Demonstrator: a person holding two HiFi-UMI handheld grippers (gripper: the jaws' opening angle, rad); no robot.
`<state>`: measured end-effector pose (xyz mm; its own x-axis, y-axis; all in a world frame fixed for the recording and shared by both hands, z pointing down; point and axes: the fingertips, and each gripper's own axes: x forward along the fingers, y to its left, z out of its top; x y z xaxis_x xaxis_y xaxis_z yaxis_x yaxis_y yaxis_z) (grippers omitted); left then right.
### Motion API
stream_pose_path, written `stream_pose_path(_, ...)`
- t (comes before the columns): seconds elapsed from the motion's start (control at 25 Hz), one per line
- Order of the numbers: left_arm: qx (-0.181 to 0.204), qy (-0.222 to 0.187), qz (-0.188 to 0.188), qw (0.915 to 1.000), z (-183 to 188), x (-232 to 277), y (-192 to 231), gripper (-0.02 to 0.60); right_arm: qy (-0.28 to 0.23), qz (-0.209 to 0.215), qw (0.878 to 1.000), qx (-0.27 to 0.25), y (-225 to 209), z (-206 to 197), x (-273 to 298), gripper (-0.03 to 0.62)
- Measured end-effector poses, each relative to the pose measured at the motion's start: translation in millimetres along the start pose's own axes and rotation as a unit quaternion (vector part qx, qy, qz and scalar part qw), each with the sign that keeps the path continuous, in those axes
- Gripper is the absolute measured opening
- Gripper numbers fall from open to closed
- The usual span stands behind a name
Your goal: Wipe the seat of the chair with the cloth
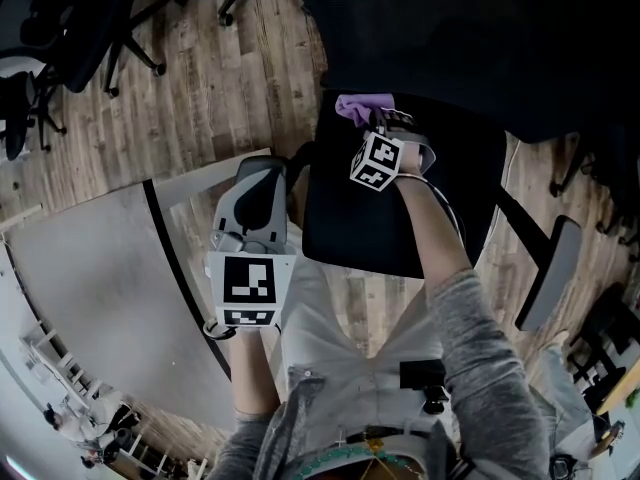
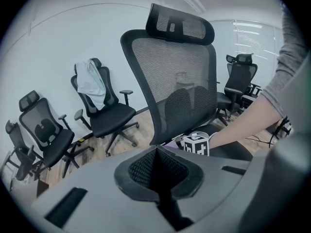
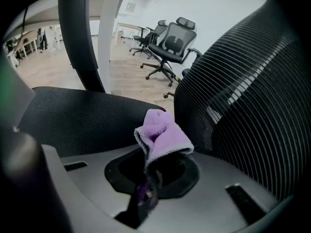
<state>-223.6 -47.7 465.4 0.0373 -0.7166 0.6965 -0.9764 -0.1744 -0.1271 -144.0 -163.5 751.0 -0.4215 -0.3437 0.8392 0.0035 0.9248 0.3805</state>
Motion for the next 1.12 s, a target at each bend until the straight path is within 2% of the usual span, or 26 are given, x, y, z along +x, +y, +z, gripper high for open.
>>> stream_pose_path(1.12, 0.001, 0.0, 0.004, 1.0, 1.6, 1.1, -0.2, 0.008, 0.037, -0.012, 0.999, 0.021, -15.4, -65.0, -9.3, 0.048)
